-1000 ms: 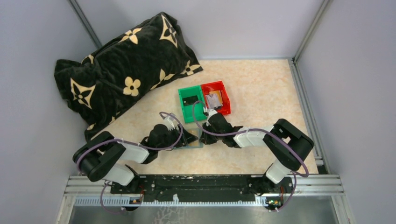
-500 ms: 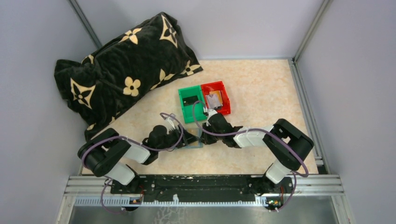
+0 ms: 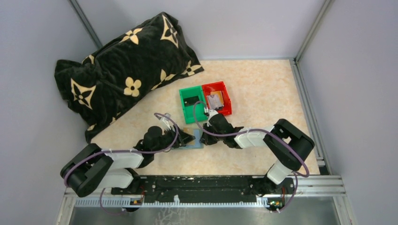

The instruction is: Take the credit cards out of the card holder

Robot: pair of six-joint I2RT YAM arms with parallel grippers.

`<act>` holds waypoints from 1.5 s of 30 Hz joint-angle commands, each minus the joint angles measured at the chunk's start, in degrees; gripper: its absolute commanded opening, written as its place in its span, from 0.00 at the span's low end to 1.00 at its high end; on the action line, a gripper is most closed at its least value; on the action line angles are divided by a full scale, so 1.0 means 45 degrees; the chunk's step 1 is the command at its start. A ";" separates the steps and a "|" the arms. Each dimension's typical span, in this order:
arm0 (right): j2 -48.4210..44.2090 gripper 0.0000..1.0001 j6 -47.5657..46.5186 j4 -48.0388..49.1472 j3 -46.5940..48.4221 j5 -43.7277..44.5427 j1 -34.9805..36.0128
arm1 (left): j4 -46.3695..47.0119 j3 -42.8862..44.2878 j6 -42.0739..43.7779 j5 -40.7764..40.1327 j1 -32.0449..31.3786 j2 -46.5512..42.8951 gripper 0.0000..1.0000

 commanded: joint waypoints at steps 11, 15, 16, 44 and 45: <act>0.0487 0.00 -0.0144 -0.0703 -0.0033 0.0082 0.0138 | -0.1410 -0.0838 0.0646 -0.0535 0.0375 -0.1324 0.55; 0.0488 0.00 -0.0129 -0.0679 -0.0033 0.0037 0.0149 | -0.1598 -0.0965 0.0668 -0.0597 0.0438 -0.1586 0.49; 0.0486 0.00 -0.0118 -0.0666 -0.0033 0.0033 0.0141 | -0.1648 -0.0967 0.0677 -0.0619 0.0449 -0.1621 0.45; -0.3489 0.00 -0.0750 0.0079 0.0080 -0.2334 -0.0064 | -0.7590 0.0601 0.3455 0.1074 0.1337 -0.6686 0.00; -0.3810 0.00 -0.1196 -0.0146 0.0227 -0.2524 -0.0108 | -0.7609 0.0823 0.3894 0.1922 0.1337 -0.6575 0.00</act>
